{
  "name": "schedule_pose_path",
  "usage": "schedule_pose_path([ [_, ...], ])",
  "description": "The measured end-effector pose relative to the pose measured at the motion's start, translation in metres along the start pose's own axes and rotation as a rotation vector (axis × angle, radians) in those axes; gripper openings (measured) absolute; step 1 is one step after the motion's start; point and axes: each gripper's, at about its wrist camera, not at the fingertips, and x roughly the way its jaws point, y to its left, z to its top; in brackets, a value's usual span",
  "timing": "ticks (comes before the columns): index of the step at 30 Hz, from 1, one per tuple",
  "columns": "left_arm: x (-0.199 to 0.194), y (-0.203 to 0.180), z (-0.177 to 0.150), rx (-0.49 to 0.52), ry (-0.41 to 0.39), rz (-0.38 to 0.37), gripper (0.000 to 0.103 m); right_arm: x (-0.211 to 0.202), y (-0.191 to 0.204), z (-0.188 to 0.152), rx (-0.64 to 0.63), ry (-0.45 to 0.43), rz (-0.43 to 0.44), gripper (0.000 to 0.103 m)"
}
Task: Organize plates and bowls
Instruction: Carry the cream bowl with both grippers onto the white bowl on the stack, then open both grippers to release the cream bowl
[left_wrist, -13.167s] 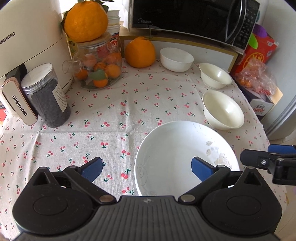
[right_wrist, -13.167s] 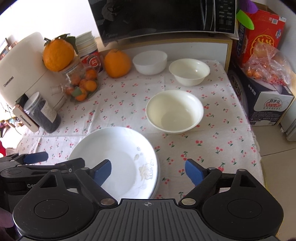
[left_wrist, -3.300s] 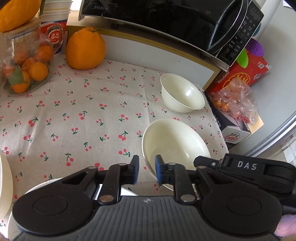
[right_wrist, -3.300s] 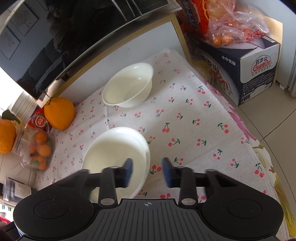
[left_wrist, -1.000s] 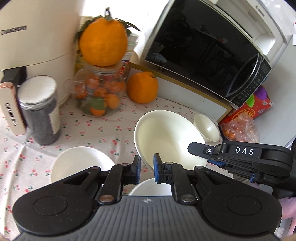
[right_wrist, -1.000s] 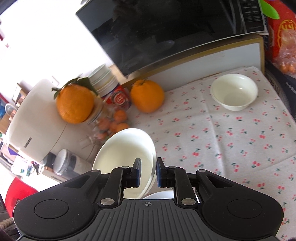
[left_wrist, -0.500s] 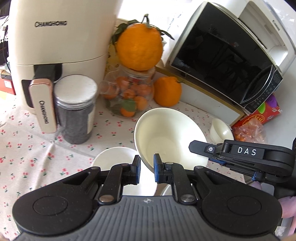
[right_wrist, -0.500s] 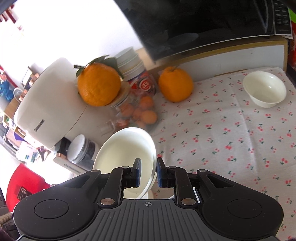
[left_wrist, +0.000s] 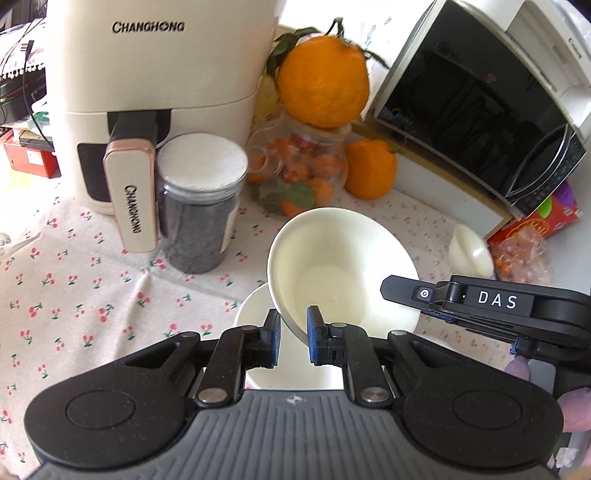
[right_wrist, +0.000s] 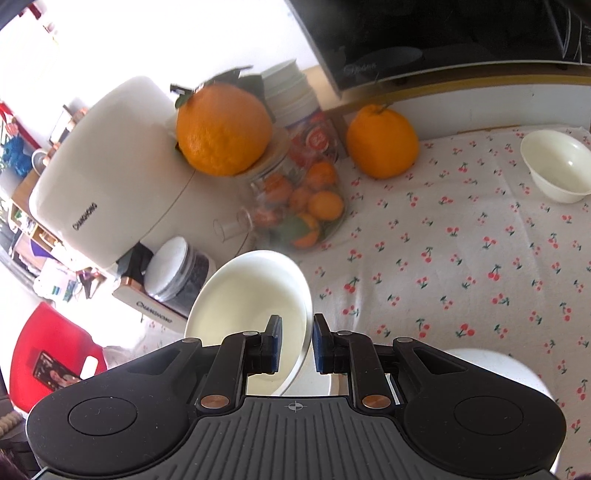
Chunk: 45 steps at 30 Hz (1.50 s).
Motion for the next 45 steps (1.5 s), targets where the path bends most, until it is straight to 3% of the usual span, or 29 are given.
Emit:
schedule_pose_path([
  [7, 0.006, 0.006, -0.003, 0.024, 0.045, 0.050, 0.014, 0.012, 0.007, -0.008, -0.025, 0.045, -0.020, 0.018],
  [25, 0.022, 0.008, -0.008, 0.061, 0.123, 0.093, 0.017, 0.032, 0.010, -0.017, -0.071, 0.112, -0.077, 0.018],
  [41, 0.028, 0.008, -0.011, 0.062, 0.140, 0.103, 0.018, 0.033, 0.011, -0.017, -0.079, 0.118, -0.070, 0.020],
  [45, 0.027, 0.007, -0.011, 0.065, 0.133, 0.106, 0.024, 0.032, 0.011, -0.017, -0.077, 0.118, -0.069, 0.021],
])
